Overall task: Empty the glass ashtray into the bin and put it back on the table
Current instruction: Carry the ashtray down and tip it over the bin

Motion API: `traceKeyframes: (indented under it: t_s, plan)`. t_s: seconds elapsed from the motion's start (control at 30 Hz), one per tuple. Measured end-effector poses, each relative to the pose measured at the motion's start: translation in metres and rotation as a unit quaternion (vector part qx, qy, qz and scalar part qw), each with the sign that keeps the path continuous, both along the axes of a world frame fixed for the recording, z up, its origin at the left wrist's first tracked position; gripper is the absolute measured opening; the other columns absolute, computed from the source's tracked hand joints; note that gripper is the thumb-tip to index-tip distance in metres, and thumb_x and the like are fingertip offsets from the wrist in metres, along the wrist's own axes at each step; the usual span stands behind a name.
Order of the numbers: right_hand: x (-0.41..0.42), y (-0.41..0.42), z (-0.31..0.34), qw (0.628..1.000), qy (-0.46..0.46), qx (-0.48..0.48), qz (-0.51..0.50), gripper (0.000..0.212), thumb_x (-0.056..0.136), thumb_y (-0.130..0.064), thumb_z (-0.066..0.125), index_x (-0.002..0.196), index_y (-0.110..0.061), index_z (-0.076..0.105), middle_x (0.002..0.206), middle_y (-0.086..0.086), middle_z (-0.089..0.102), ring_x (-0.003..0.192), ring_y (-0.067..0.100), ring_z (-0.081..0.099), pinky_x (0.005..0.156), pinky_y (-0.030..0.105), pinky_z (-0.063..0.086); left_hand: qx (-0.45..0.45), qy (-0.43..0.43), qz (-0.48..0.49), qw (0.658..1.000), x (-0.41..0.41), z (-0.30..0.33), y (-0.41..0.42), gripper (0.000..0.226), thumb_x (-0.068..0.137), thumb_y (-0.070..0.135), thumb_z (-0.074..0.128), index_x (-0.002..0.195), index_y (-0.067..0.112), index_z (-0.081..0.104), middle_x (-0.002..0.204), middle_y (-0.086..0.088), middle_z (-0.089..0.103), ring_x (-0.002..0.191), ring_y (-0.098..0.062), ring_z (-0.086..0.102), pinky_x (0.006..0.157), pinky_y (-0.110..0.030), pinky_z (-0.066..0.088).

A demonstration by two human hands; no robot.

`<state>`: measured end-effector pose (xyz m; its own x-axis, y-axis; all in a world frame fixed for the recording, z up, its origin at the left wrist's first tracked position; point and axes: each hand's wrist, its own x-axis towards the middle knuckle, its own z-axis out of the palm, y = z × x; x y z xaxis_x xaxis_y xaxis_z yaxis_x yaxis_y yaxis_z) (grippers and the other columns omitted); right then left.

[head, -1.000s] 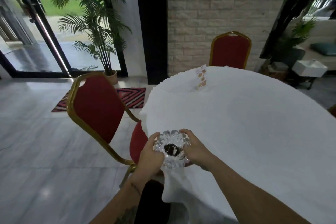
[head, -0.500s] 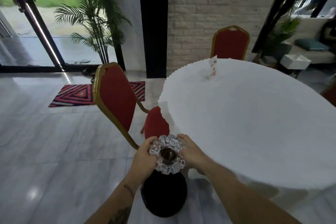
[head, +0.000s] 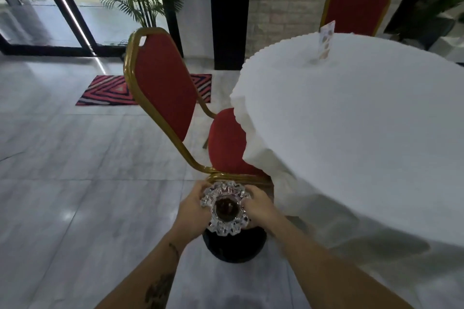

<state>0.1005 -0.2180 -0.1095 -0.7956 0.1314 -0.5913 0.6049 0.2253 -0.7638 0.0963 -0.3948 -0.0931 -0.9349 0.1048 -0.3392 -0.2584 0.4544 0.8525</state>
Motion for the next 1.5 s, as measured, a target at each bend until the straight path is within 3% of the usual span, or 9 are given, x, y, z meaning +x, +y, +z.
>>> traceKeyframes:
  t_s: [0.13, 0.5, 0.63, 0.73, 0.8, 0.97, 1.1, 1.23, 1.5]
  plan:
    - [-0.012, -0.002, -0.075, 0.999, 0.013, -0.041, -0.028, 0.032, 0.093, -0.016, 0.053, 0.117, -0.036, 0.060, 0.108, -0.004, 0.068, 0.097, 0.024, 0.071, 0.082, 0.052, 0.063, -0.038, 0.047, -0.027, 0.998, -0.014, -0.062, 0.002, 0.040, 0.080, 0.016, 0.055, 0.112, 0.038, 0.050, 0.093, 0.020, 0.062, 0.089, -0.019, 0.066, 0.079, -0.038, 0.056]
    - [-0.070, 0.027, -0.268, 0.992, -0.055, -0.104, 0.051, 0.041, 0.086, -0.002, 0.064, 0.119, -0.025, 0.059, 0.119, 0.011, 0.062, 0.106, 0.031, 0.065, 0.097, 0.054, 0.053, -0.070, 0.170, -0.042, 0.982, -0.062, -0.256, 0.019, 0.053, 0.079, -0.009, 0.048, 0.107, 0.037, 0.044, 0.098, 0.005, 0.062, 0.082, -0.033, 0.062, 0.073, -0.050, 0.052]
    - [-0.077, 0.036, -0.314, 0.992, 0.004, -0.121, 0.042, 0.045, 0.090, 0.004, 0.058, 0.122, -0.027, 0.061, 0.130, 0.009, 0.060, 0.116, 0.031, 0.063, 0.097, 0.055, 0.056, -0.052, 0.199, -0.017, 0.978, -0.066, -0.302, 0.026, 0.053, 0.080, -0.009, 0.049, 0.105, 0.037, 0.043, 0.099, 0.003, 0.061, 0.082, -0.022, 0.062, 0.070, -0.042, 0.053]
    - [-0.077, 0.038, -0.333, 0.991, 0.063, -0.112, 0.030, 0.053, 0.090, 0.008, 0.052, 0.129, -0.027, 0.055, 0.132, 0.009, 0.060, 0.116, 0.031, 0.062, 0.096, 0.054, 0.056, -0.035, 0.216, -0.011, 0.976, -0.069, -0.325, 0.028, 0.051, 0.082, -0.003, 0.058, 0.104, 0.041, 0.044, 0.104, 0.003, 0.064, 0.088, -0.012, 0.064, 0.062, -0.016, 0.049]
    - [-0.072, 0.038, -0.341, 0.992, 0.080, -0.093, 0.029, 0.057, 0.090, 0.007, 0.053, 0.133, -0.032, 0.054, 0.134, 0.007, 0.058, 0.116, 0.029, 0.062, 0.100, 0.057, 0.053, -0.020, 0.207, -0.014, 0.978, -0.067, -0.331, 0.029, 0.050, 0.083, 0.001, 0.059, 0.109, 0.041, 0.046, 0.104, 0.004, 0.063, 0.091, -0.010, 0.063, 0.062, -0.012, 0.048]
    - [-0.053, 0.038, -0.349, 0.995, 0.084, -0.042, 0.038, 0.063, 0.085, -0.007, 0.061, 0.139, -0.038, 0.051, 0.134, -0.001, 0.056, 0.120, 0.027, 0.058, 0.103, 0.056, 0.050, -0.020, 0.130, -0.018, 0.991, -0.061, -0.337, 0.026, 0.060, 0.081, 0.007, 0.066, 0.129, 0.036, 0.046, 0.109, 0.004, 0.059, 0.095, -0.019, 0.066, 0.080, -0.036, 0.057]
    - [-0.051, 0.038, -0.357, 0.993, 0.110, -0.009, 0.039, 0.053, 0.080, -0.013, 0.063, 0.117, -0.052, 0.058, 0.135, 0.000, 0.061, 0.116, 0.025, 0.062, 0.100, 0.057, 0.052, -0.040, 0.113, -0.025, 0.993, -0.065, -0.343, 0.029, 0.055, 0.082, 0.005, 0.065, 0.130, 0.028, 0.053, 0.118, 0.004, 0.060, 0.104, -0.017, 0.063, 0.081, -0.025, 0.049]
    - [-0.046, 0.038, -0.361, 0.987, 0.153, 0.018, 0.036, 0.052, 0.090, -0.002, 0.059, 0.092, -0.054, 0.061, 0.124, -0.002, 0.066, 0.104, 0.023, 0.067, 0.094, 0.054, 0.056, -0.072, 0.134, -0.050, 0.987, -0.059, -0.346, 0.035, 0.038, 0.085, 0.005, 0.064, 0.122, 0.016, 0.062, 0.107, 0.006, 0.060, 0.099, -0.012, 0.055, 0.087, -0.025, 0.041]
    - [-0.037, 0.039, -0.366, 0.946, 0.261, 0.132, 0.138, 0.061, 0.077, 0.016, 0.053, 0.103, -0.039, 0.054, 0.105, -0.007, 0.066, 0.094, 0.015, 0.065, 0.080, 0.046, 0.059, -0.132, 0.242, -0.137, 0.951, -0.050, -0.357, 0.026, 0.040, 0.077, 0.002, 0.060, 0.107, 0.029, 0.056, 0.094, 0.010, 0.069, 0.086, -0.015, 0.064, 0.076, -0.039, 0.054]
